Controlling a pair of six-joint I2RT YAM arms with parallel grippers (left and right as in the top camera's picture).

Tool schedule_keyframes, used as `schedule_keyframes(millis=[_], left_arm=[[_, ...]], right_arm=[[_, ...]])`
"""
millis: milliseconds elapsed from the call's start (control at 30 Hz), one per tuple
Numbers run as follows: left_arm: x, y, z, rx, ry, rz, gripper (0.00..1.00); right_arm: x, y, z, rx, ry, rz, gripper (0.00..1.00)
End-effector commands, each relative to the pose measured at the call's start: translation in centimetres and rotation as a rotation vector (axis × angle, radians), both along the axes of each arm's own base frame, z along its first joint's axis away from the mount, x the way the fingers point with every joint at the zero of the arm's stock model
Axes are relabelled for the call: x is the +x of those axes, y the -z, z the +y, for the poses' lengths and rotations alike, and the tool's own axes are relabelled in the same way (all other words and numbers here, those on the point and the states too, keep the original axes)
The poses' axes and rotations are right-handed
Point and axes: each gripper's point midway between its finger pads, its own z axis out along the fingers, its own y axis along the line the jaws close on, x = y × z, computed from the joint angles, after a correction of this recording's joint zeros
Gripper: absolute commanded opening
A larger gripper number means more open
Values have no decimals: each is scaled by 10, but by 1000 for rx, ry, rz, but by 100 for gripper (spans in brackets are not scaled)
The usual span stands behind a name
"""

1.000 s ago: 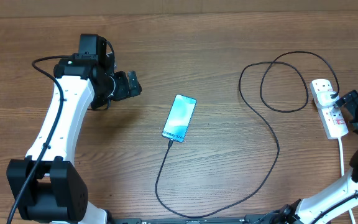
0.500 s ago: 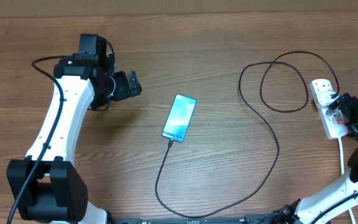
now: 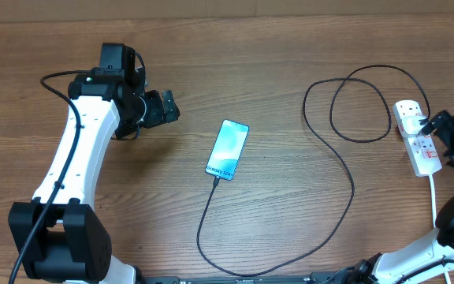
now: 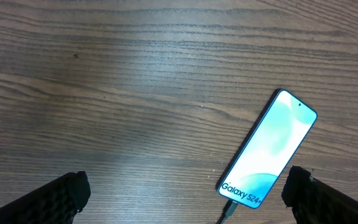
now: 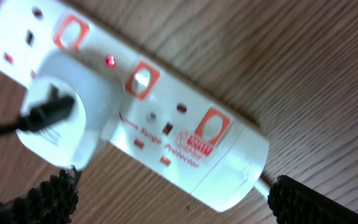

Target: Plug charger to phone and switch on socket

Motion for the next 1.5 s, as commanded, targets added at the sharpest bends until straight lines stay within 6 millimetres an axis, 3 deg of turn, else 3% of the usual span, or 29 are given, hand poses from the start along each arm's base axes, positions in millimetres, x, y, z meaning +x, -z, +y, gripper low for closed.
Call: schedule_keyframes(millis=[0, 400, 733, 967, 1467], left_arm=[[0, -4, 3, 11, 11, -17, 99], [0, -4, 3, 11, 11, -17, 99], [0, -4, 3, 11, 11, -17, 100], [0, -4, 3, 11, 11, -17, 100], [0, -4, 3, 11, 11, -17, 100]], right_arm=[[1, -4, 10, 18, -54, -25, 100], [8, -16, 19, 38, -79, -79, 100], [14, -33, 32, -55, -123, -140, 100], [14, -33, 41, -33, -137, -134, 100], [14, -33, 41, -34, -137, -134, 100]])
